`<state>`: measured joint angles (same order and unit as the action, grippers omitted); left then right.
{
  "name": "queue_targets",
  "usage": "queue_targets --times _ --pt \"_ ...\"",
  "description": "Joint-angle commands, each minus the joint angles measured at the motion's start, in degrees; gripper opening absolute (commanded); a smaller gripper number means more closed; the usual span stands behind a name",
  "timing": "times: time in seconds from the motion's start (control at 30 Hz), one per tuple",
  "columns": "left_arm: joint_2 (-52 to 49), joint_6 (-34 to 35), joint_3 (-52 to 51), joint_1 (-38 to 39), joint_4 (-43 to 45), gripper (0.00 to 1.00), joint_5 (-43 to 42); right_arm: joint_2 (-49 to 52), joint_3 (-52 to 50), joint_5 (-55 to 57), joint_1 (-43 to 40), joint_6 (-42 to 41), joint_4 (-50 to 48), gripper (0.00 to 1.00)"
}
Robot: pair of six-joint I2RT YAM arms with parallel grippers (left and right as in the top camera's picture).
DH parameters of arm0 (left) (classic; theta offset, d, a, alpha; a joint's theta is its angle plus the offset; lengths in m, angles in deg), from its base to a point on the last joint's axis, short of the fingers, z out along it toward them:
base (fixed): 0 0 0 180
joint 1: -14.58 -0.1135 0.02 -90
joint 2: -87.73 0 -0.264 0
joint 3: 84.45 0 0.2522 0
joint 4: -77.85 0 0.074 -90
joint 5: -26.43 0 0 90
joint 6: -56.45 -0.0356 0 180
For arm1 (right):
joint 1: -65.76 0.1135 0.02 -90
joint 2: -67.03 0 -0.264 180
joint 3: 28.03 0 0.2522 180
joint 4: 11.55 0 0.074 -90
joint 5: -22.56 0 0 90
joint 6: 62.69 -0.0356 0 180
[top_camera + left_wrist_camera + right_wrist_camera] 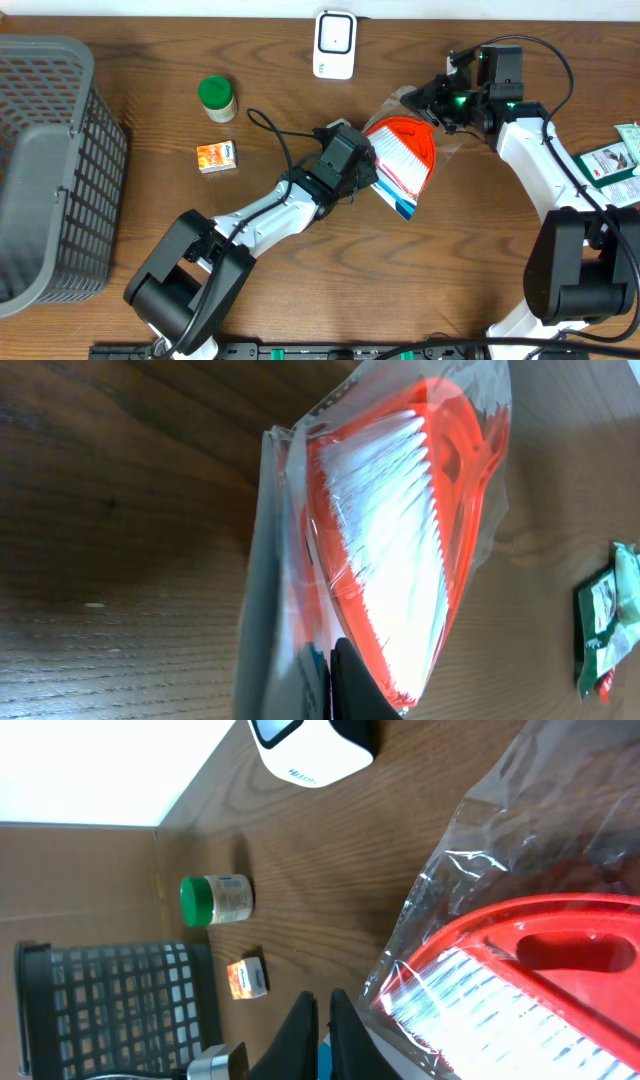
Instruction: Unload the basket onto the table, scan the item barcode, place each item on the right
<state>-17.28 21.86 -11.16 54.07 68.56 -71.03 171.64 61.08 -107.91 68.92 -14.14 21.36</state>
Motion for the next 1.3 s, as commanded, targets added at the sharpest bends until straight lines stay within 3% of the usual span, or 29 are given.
queue_targets --times 0.0,0.03,0.13,0.2,0.3,0.73,0.97,1.27 --pt "0.04 -2.25 0.26 -0.20 -0.07 0.07 -1.18 -0.09 -0.02 -1.68 -0.98 2.16 -0.07 0.20" --pt "0.17 -3.10 0.26 -0.20 -0.07 0.08 -1.33 -0.09 -0.02 -1.68 -0.98 3.52 -0.02 0.32" --pt "1.03 -8.35 0.26 -0.94 -0.20 0.08 -3.54 -0.09 -0.02 -1.64 -0.98 9.90 1.29 0.42" --pt "1.79 -10.32 0.26 -2.21 -1.22 0.08 -5.11 -0.07 -0.02 -1.33 -1.05 14.45 3.10 0.55" --pt "2.99 -12.02 0.26 -5.31 -3.06 0.08 -7.80 -0.09 -0.02 1.97 -1.49 16.81 7.74 0.62" --pt "4.70 -12.90 0.37 -20.59 -2.12 0.07 -24.52 -0.07 -0.02 5.68 -4.61 16.90 19.45 0.65" --pt "4.72 -7.06 0.44 -20.85 5.79 0.07 -29.70 -0.07 -0.17 4.50 -4.57 16.72 26.75 0.64" --pt "4.74 -3.61 1.64 -20.33 11.21 0.07 -29.88 -0.07 -4.57 -6.58 -4.57 15.89 25.75 0.73"
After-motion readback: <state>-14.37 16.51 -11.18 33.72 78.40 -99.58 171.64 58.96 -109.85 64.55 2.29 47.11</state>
